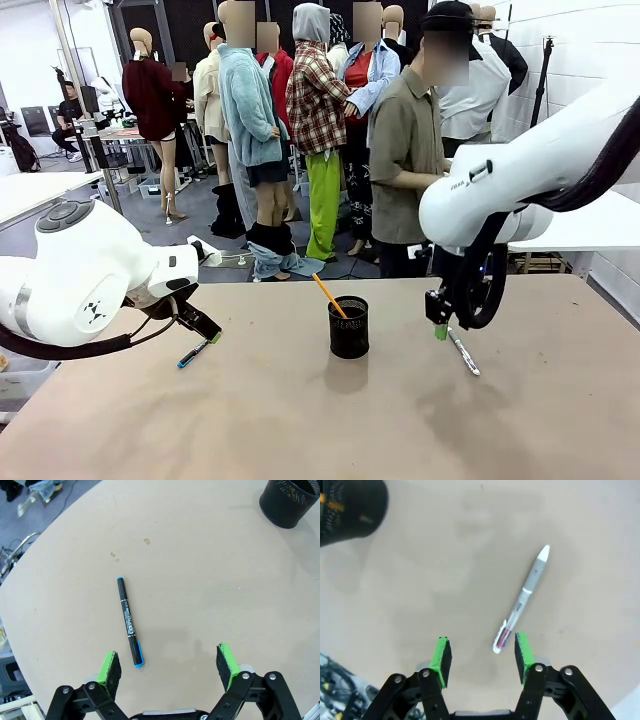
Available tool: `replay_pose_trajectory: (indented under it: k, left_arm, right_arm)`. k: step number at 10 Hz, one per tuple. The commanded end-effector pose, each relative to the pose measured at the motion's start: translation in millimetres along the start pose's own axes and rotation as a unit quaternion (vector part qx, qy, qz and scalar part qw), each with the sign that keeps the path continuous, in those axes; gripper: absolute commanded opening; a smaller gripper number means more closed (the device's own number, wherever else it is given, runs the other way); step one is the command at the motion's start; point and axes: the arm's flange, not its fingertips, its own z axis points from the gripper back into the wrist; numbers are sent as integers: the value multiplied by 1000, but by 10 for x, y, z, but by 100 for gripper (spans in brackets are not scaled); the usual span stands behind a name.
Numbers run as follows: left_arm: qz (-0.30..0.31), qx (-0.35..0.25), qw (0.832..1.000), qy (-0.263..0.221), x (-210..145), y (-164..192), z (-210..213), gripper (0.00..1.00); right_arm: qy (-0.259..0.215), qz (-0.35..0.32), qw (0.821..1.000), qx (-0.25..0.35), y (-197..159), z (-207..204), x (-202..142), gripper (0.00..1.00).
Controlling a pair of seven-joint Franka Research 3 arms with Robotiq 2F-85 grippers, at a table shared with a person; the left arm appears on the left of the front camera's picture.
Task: Place the pens into the pen holder.
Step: Pick up a writing instrument from the table and place it into the Pen holder.
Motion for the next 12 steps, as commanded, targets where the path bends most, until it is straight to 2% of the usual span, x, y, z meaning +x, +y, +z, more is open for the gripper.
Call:
replay_pose_trajectory:
  k: [1, 5, 8, 11, 12]
  left_arm:
    - [2, 0, 1000, -1, -5, 19, 6, 100]
    - [2, 0, 1000, -1, -5, 19, 6, 100]
    - [2, 0, 1000, -1, -5, 19, 6, 100]
    - [2, 0, 1000, -1, -5, 19, 6, 100]
    - [2, 0, 1000, -1, -5, 19, 6, 100]
  right_arm:
    - [-1, -40, 999, -14, 9, -166, 88, 65]
    - [-2, -95, 995, -23, -159, -428, 147, 65]
    - [-2, -112, 993, -32, -240, -486, 151, 65]
    - [10, -101, 995, -18, -270, -551, 177, 65]
    - [16, -94, 995, -20, -269, -545, 173, 48]
